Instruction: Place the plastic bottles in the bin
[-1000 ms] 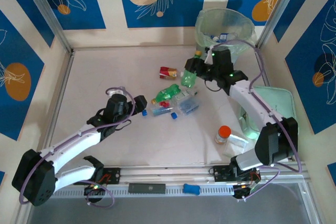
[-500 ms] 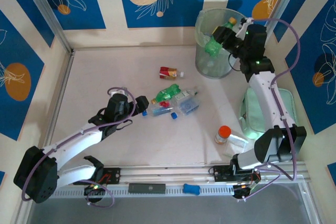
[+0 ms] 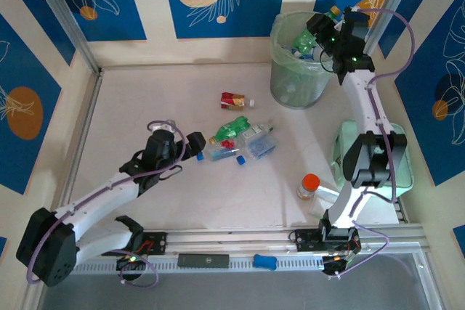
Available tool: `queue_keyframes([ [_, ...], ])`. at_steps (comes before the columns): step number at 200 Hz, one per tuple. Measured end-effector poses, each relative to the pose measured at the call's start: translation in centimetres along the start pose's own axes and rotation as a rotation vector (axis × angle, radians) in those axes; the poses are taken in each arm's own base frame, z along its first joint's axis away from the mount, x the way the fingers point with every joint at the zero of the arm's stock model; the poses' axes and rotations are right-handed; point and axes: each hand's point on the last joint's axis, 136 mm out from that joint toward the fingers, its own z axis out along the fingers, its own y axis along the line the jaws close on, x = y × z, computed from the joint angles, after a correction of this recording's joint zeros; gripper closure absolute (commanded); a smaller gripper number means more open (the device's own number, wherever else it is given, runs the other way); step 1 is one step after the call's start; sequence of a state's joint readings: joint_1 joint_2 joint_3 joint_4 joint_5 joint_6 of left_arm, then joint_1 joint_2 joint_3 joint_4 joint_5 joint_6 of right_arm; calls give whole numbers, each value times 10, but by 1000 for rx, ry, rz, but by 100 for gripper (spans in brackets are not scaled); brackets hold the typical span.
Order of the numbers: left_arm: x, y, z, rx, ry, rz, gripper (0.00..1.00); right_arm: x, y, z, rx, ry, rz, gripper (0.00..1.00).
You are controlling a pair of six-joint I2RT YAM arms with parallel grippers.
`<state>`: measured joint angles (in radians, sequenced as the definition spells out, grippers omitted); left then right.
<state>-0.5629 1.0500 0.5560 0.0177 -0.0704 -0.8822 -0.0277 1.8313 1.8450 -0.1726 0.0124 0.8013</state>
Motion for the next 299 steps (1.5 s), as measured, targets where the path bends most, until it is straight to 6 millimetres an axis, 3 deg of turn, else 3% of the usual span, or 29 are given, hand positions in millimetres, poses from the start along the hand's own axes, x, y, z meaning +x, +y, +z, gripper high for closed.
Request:
queue_keyframes([
  [34,2,2,-2,-2,2,0,0,-1,-6,28,28,33,20,46],
  [70,3,4,-2,-7,5,0,0,15,-16,45,61,86,60,41],
  [103,3,5,-3,-12,8,-1,0,25,-22,51,83,116,81,26],
  [165,4,6,-5,-13,7,-1,0,13,-9,42,65,97,67,22],
  [198,4,6,-5,-14,7,-1,0,17,-8,23,73,99,46,21],
  [249,3,9,-5,-25,1,6,0,29,1,-38,38,74,5,21],
  [275,4,13,-1,-43,8,23,0,48,2,-68,19,80,-8,20],
  [299,9,21,6,-75,30,32,0,83,-4,-88,17,126,-15,20],
])
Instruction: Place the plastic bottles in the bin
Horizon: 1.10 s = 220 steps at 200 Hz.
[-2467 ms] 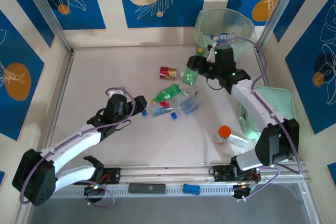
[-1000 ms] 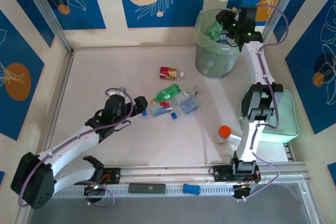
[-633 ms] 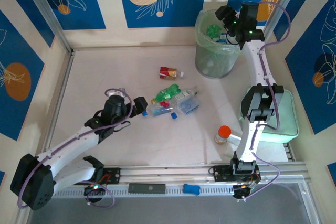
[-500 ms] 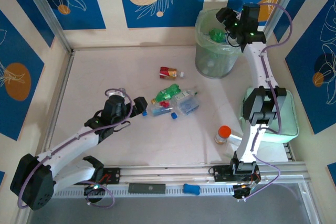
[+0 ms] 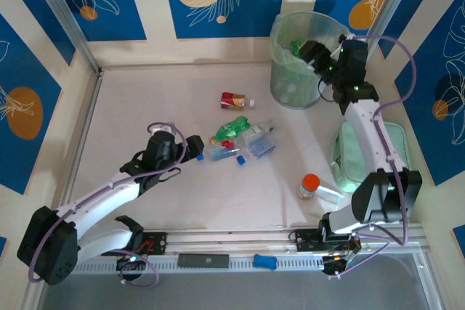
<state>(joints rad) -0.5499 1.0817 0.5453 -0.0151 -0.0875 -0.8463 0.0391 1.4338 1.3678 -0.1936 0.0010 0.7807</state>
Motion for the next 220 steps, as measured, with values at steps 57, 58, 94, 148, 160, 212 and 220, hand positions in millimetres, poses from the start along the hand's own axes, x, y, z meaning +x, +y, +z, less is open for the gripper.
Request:
queue_keyframes([
  [57,-5,-1,11,-11,0,12,0,117,-23,-23,57,176,-6,19],
  [58,-5,-1,12,-11,0,12,0,120,-24,-24,59,180,-4,19],
  [94,-7,-2,13,-10,-4,10,0,190,-41,-24,124,311,41,19],
  [148,-11,-4,9,-4,-16,6,0,256,-60,-12,256,429,147,15],
  [160,-13,-5,6,4,-25,6,0,266,-65,-11,292,441,173,14],
  [212,-13,2,2,-6,-42,2,0,292,-85,-16,412,444,263,13],
  [220,-13,2,2,-9,-43,2,0,293,-88,-17,427,441,274,13],
])
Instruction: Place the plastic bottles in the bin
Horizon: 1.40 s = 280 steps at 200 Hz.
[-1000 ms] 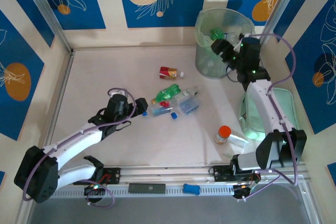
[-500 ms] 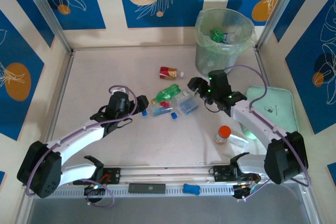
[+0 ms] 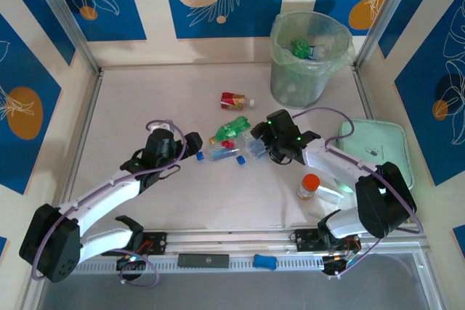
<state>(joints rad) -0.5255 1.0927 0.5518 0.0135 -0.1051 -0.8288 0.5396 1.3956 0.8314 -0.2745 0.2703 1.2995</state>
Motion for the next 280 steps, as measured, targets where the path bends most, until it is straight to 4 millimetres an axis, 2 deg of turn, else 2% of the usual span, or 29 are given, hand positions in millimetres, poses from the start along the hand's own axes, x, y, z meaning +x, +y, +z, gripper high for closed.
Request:
queue_keyframes([
  [104,4,4,5,-17,14,0,0,3,-25,29,108,-8,84,13],
  [174,3,5,5,-18,12,-1,0,9,-33,48,138,22,95,14],
  [241,3,5,5,-18,12,-1,0,11,-38,51,156,30,94,23],
  [280,3,5,5,-18,12,-1,0,11,-36,53,150,30,90,32],
])
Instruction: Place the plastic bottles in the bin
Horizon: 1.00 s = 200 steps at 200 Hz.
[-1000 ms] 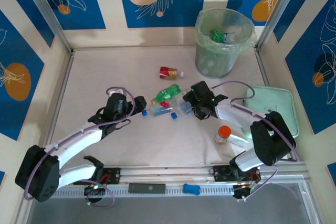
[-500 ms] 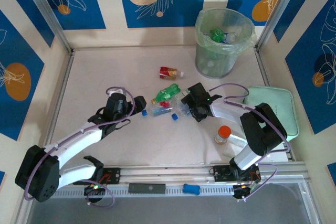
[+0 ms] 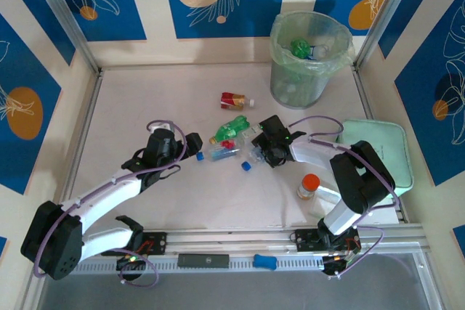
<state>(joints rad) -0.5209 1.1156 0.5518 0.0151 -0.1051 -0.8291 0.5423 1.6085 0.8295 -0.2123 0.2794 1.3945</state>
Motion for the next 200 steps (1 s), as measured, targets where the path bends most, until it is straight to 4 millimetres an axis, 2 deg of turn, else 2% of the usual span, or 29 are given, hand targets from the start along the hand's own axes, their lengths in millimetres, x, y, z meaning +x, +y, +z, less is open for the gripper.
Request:
queue_keyframes([
  [21,0,0,0,0,0,0,0,0,0,0,-2,2,1,32],
  [74,0,0,0,0,0,0,0,0,5,0,-21,-1,1,42],
  [117,0,0,0,0,0,0,0,-2,7,-5,-30,-12,-31,43],
  [144,0,0,0,-1,1,0,0,-10,21,-26,-71,-61,-102,43],
  [167,2,2,3,-8,8,0,0,-23,54,-56,-165,-126,-194,44],
  [200,8,4,8,-12,32,0,0,-44,99,-106,-303,-238,-323,49],
])
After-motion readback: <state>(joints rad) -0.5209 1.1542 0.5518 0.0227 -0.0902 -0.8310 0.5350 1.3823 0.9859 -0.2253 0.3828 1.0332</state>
